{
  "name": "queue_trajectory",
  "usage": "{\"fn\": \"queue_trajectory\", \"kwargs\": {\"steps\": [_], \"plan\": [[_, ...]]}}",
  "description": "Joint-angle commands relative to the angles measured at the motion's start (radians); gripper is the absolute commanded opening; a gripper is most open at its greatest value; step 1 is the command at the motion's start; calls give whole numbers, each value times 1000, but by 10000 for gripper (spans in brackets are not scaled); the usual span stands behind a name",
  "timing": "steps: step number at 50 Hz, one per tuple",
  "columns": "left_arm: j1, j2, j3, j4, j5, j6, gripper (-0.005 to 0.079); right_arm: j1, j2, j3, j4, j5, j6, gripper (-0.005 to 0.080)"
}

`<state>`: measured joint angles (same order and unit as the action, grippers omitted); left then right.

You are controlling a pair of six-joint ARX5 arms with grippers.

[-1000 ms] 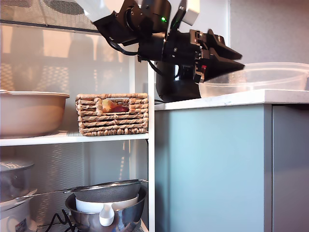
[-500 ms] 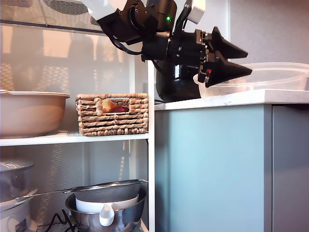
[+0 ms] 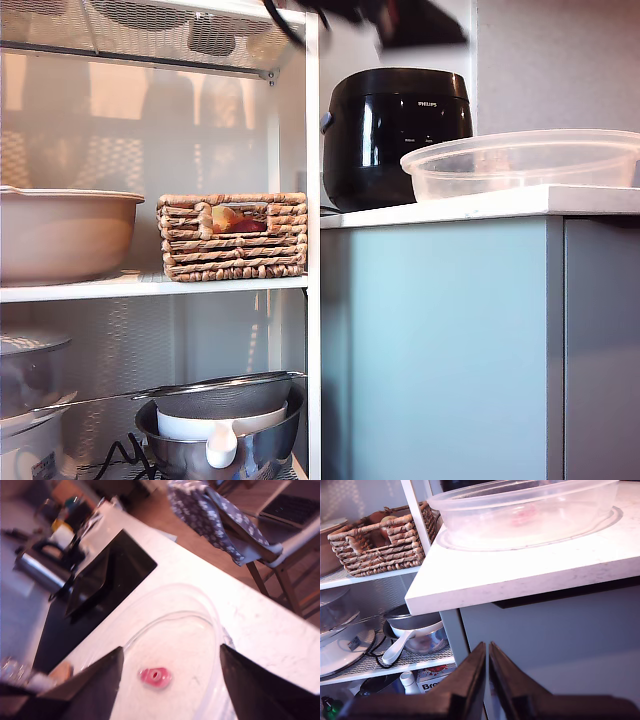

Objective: Pick up the plastic microwave lid from the shelf, then place it on the counter next to you

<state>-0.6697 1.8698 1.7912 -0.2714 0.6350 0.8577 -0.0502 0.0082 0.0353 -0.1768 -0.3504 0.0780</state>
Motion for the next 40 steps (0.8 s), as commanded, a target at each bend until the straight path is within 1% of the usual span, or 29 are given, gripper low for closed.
{"fn": "queue_trajectory", "kwargs": {"steps": [1, 3, 4, 5, 8, 9, 10, 13, 14, 16, 18, 19, 20, 22, 30, 35, 40], "plan": [[10, -17, -8, -71, -29, -69, 450, 4, -6, 6, 10, 0, 1, -12], [14, -41, -8, -119, -52, -114, 397, 4, -6, 6, 18, -11, 1, -12], [16, -51, -8, -140, -60, -117, 365, 4, -6, 6, 30, -19, 1, -12], [18, -61, -8, -160, -69, -153, 334, 4, -6, 6, 40, -30, 1, -12], [25, -100, -8, -234, -90, -216, 202, 4, -6, 6, 103, -50, 2, -12], [27, -109, -8, -257, -97, -216, 158, 4, -6, 6, 114, -53, 1, -12], [28, -119, -8, -279, -101, -248, 109, 4, -6, 6, 141, -54, 1, -12], [35, -145, -8, -345, -110, -275, -35, 4, -6, 6, 194, -48, 1, -12], [37, -153, -8, -362, -115, -275, -19, 4, -6, 6, 206, -40, 1, -12], [42, -166, -8, -395, -127, -323, -20, 4, -6, 6, 223, -25, 1, -12], [48, -173, -8, -423, -139, -394, -20, 4, -6, 6, 231, -7, 1, -12], [51, -176, -8, -440, -144, -394, -20, 4, -6, 6, 233, -1, 1, -12], [54, -179, -8, -457, -149, -438, -20, 4, -6, 6, 235, 5, 0, -12], [61, -183, -8, -498, -159, -473, -20, 4, -6, 6, 237, 24, 1, -12], [93, -183, -9, -623, -232, -534, -20, 4, -6, 6, 238, 94, -3, -12], [112, -184, -9, -649, -295, -576, -20, 4, -6, 6, 232, 98, -2, -12], [136, -189, -9, -660, -332, -616, -20, 4, -6, 6, 219, 98, -2, -12]]}}
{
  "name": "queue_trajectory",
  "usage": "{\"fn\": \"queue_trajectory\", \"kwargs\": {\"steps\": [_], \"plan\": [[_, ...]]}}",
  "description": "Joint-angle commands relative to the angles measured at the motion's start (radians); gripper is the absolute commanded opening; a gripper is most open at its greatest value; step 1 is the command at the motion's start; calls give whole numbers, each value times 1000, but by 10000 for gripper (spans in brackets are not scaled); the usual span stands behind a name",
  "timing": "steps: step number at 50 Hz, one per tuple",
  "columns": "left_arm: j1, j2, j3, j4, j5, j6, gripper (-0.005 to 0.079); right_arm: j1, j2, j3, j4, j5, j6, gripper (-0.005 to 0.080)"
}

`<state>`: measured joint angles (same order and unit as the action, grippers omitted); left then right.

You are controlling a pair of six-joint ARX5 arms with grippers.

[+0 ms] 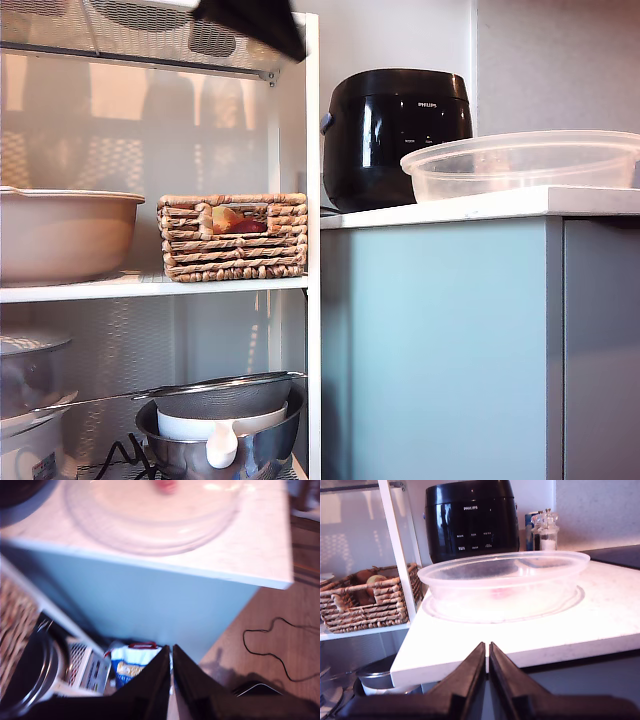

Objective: Pick up the plastic microwave lid from the shelf, then place it on the counter next to you

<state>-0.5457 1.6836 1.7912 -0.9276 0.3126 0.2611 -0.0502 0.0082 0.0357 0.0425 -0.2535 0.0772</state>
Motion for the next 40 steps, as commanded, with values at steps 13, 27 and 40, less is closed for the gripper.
{"fn": "queue_trajectory", "kwargs": {"steps": [13, 27, 40], "plan": [[116, -20, -31, -52, -56, -82, -20, 4, -6, 6, -19, 2, -2, -12], [211, -121, -175, 50, -167, -135, -20, 3, -6, 6, -58, 4, -3, -12], [280, -344, -482, 291, -281, -176, -20, 3, -6, 6, -91, 4, -2, -12]]}}
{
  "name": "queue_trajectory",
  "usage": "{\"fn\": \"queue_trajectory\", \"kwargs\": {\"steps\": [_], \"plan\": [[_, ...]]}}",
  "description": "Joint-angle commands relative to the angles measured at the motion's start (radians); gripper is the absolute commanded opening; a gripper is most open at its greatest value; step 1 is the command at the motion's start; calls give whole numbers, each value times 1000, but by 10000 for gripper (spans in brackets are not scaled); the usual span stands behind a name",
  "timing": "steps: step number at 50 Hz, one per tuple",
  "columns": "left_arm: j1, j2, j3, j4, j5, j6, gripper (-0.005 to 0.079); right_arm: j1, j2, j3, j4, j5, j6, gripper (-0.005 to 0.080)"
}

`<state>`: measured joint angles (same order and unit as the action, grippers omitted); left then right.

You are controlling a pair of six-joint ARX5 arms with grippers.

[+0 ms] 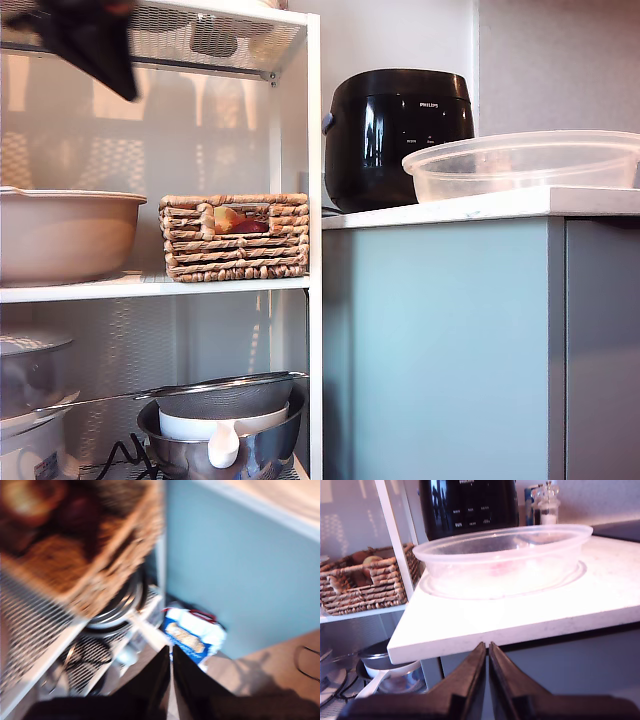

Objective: Pick up the plastic microwave lid from the shelf, then place it on the counter next to you

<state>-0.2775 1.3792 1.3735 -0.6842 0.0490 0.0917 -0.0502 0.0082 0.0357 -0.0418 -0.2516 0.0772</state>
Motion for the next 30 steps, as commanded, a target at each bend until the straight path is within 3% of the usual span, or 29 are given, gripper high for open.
{"fn": "queue_trajectory", "kwargs": {"steps": [1, 15, 30], "plan": [[16, -55, -86, 64, -25, -7, -20, 3, -6, 6, -12, 2, -2, -12], [78, -251, -397, 294, -32, -12, -20, 3, -6, 6, -138, 3, -5, -12], [82, -412, -620, 412, -32, -26, -20, 3, -6, 6, -220, 79, -74, -12]]}}
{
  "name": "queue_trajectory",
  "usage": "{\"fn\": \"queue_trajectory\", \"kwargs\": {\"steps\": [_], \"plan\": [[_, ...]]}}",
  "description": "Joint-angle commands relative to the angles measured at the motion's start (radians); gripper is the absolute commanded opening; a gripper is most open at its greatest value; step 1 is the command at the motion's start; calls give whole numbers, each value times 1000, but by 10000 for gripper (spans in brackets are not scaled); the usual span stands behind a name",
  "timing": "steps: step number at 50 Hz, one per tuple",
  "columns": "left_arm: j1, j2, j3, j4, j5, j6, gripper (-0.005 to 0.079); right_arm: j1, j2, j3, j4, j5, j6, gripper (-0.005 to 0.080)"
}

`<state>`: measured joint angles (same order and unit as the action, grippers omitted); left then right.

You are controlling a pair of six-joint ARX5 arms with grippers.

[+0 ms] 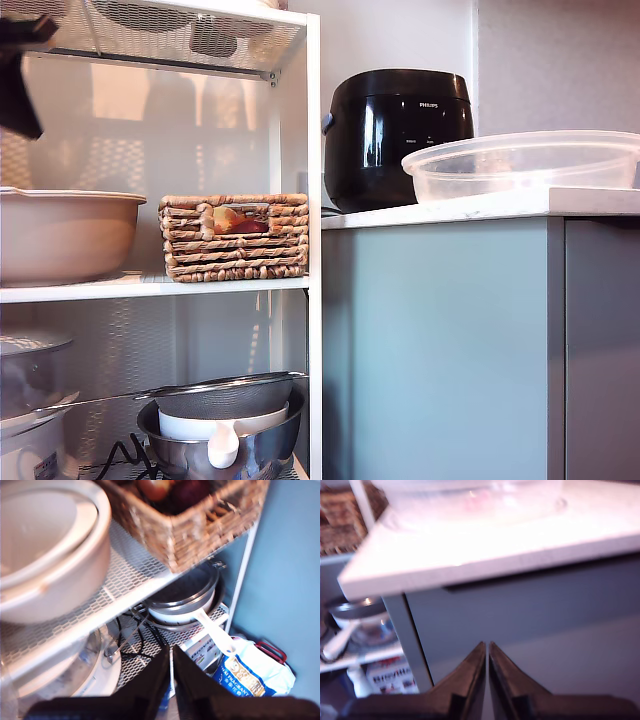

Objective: Pick up the plastic microwave lid from the shelf, then place it on the counter next to you

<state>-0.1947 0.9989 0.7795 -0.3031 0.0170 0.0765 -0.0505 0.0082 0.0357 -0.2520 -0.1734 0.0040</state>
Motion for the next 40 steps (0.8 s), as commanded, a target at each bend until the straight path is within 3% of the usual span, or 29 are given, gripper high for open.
{"fn": "queue_trajectory", "kwargs": {"steps": [1, 18, 27, 40], "plan": [[-1, -42, -35, 37, -1, -10, -20, 3, -6, 6, -9, 0, -2, -12], [-1, -250, -208, 95, -11, -19, -20, 3, -6, 6, -8, 0, -2, -12], [0, -368, -331, 161, -12, -79, -20, 3, -6, 6, -8, 0, -2, -12], [-1, -480, -411, 201, -26, -100, -20, 3, -6, 6, -8, 0, -2, -12]]}}
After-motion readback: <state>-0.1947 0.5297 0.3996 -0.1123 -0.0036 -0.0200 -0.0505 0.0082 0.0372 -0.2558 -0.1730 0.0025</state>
